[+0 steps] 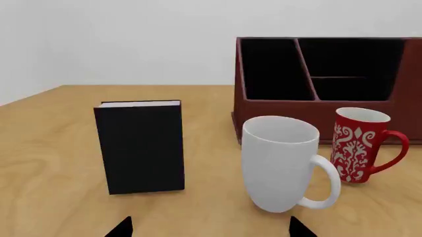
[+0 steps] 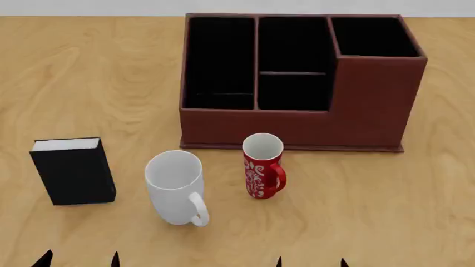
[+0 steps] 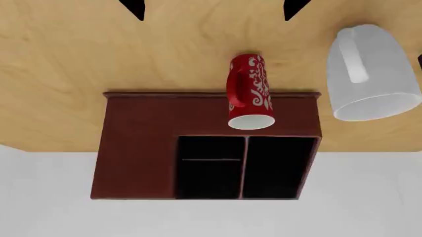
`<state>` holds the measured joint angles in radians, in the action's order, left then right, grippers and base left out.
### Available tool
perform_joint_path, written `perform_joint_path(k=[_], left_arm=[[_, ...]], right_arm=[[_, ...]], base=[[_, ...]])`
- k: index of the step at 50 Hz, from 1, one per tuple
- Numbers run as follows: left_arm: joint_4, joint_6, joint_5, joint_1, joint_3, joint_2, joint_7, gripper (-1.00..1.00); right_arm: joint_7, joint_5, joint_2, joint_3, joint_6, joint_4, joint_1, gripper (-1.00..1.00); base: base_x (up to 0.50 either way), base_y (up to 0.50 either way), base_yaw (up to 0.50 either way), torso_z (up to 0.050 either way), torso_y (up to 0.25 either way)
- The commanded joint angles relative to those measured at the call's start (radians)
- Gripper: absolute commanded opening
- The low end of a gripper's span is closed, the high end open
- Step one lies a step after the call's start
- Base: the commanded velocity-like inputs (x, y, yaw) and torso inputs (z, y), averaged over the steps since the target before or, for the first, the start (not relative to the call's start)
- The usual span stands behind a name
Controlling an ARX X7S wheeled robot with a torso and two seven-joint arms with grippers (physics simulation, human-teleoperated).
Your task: Pick up the white mug and place it to the right of the caddy.
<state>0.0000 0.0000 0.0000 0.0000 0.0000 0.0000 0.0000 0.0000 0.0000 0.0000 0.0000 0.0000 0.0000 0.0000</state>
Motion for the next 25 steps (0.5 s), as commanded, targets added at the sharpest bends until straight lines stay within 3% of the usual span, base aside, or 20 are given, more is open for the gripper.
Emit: perform_joint_path(k=[1,18,25], left_arm=[[0.006,-0.003,-0.018,0.002,0.000,-0.018,0.000,1.00],[0.005,-0.007,-0.062,-0.002,0.066,-0.059,-0.063,1.00],[0.101,-0.096,-0.133,0.004,0.055,-0.072,-0.061,1.00]], right_arm=[[0.120,0.100,0.100,-0.121,-0.016,0.013,0.009,1.00],[0.144,0.102,0.120,-0.144,-0.004,-0.003,0.008,1.00],[0.160,0.085,0.138,-0.156,0.032,-0.078,0.007,1.00]], base=[[0.00,0.00,0.00,0.000,0.000],[0.00,0.00,0.00,0.000,0.000],[0.00,0.00,0.00,0.000,0.000]])
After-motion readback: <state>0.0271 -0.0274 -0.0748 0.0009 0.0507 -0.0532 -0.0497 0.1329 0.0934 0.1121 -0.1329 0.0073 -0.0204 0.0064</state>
